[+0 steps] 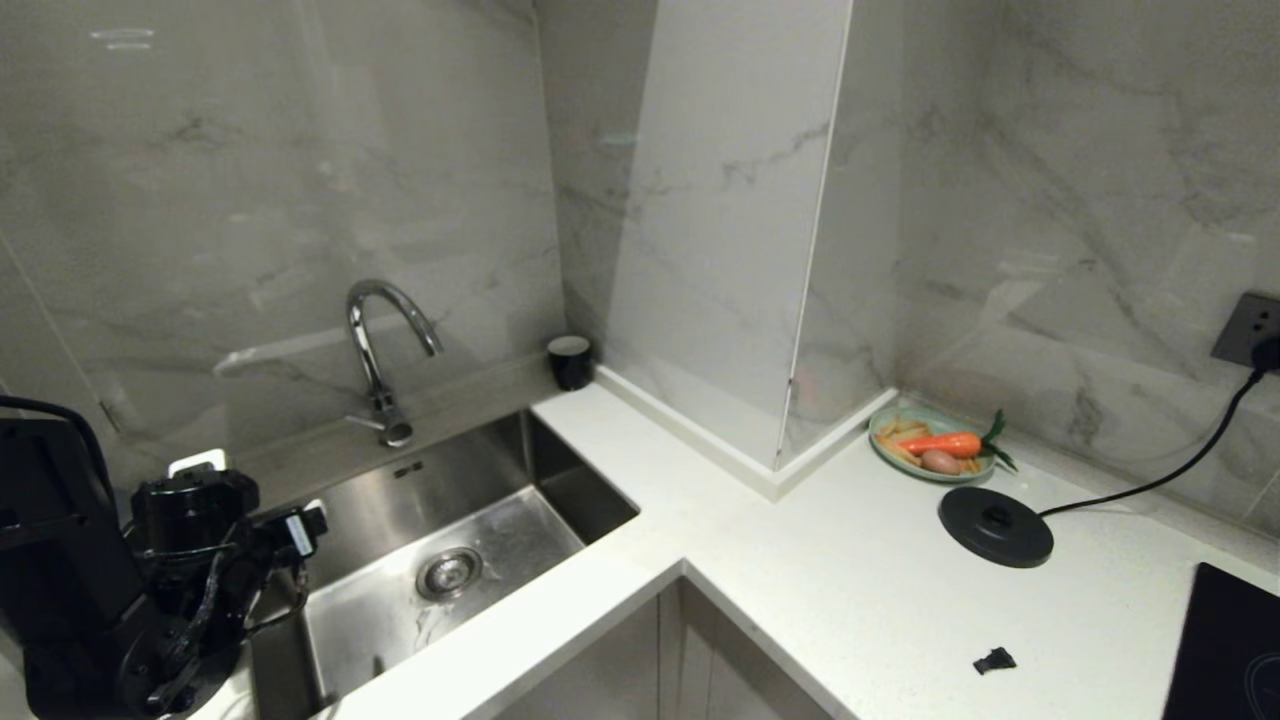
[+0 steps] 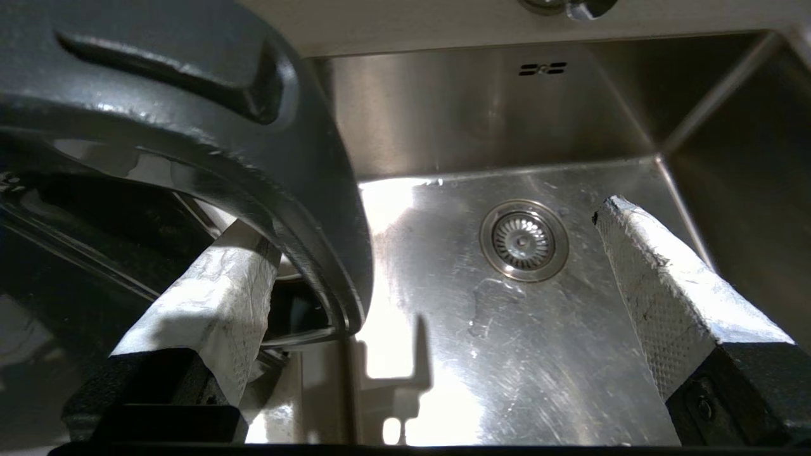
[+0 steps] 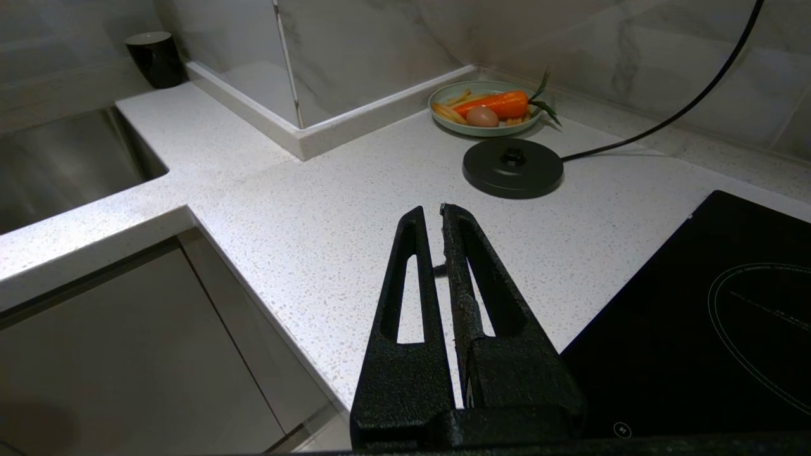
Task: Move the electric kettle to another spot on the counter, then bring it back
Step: Grab the kettle
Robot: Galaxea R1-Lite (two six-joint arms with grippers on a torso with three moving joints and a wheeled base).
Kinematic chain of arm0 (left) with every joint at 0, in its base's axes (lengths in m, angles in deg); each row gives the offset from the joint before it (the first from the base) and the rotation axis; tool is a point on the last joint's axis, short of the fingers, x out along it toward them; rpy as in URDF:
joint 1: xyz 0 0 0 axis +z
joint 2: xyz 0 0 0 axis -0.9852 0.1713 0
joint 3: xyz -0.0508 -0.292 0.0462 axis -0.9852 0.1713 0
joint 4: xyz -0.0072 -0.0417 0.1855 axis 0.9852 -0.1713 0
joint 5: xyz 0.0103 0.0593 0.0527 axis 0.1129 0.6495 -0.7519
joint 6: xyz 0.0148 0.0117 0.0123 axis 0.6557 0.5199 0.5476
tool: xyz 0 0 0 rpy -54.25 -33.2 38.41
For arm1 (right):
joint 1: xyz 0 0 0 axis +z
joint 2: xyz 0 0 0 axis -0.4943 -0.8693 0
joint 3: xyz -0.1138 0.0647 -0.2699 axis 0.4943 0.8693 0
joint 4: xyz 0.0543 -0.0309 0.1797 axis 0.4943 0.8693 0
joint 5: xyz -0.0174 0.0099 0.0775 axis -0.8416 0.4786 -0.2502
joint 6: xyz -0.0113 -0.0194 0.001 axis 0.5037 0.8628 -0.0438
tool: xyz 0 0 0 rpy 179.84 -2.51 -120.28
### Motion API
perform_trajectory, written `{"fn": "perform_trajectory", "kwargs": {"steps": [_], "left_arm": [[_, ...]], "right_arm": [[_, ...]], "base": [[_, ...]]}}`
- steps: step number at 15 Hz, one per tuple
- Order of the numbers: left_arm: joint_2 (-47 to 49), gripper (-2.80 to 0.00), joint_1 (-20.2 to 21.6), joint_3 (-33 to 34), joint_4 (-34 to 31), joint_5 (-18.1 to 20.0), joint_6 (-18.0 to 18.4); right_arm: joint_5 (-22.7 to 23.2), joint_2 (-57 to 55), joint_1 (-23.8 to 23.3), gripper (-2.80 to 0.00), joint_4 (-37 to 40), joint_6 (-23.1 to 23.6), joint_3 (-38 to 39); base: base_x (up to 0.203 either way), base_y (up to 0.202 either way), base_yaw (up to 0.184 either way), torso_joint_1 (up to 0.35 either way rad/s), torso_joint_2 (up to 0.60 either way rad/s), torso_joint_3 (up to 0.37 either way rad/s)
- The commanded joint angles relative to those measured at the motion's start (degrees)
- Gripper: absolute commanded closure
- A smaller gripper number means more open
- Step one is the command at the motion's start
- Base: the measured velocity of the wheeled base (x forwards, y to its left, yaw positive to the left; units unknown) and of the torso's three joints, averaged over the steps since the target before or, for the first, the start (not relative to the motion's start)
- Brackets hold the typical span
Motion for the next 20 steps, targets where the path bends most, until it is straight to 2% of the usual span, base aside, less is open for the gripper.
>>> {"fn": "perform_trajectory", "kwargs": {"steps": [1,8,18,19,20], "left_arm": [[1.69,-2.80,0.62,-0.54,0.51,-0.11,-0.07],[3.90,-2.80,1.27,-3.47,0.62,-0.19,-0.12],[3.87,-2.80,1.90,-4.13,0.65,-0.20,-0.19],[3.94,0.00,1.90,-4.32,0.65,-0.20,-0.19],[3.94,0.00,1.90,-4.63,0.65,-0.20,-0.19]], "right_arm": [[0.02,-0.09,0.00,0.00,0.00,0.00,0.00],[0.02,-0.09,0.00,0.00,0.00,0.00,0.00],[0.02,-0.09,0.00,0.00,0.00,0.00,0.00],[0.02,-0.09,0.00,0.00,0.00,0.00,0.00],[0.02,-0.09,0.00,0.00,0.00,0.00,0.00]], "base": [[0.000,0.000,0.000,0.000,0.00,0.000],[0.000,0.000,0.000,0.000,0.00,0.000],[0.000,0.000,0.000,0.000,0.00,0.000],[0.000,0.000,0.000,0.000,0.00,0.000],[0.000,0.000,0.000,0.000,0.00,0.000]]}}
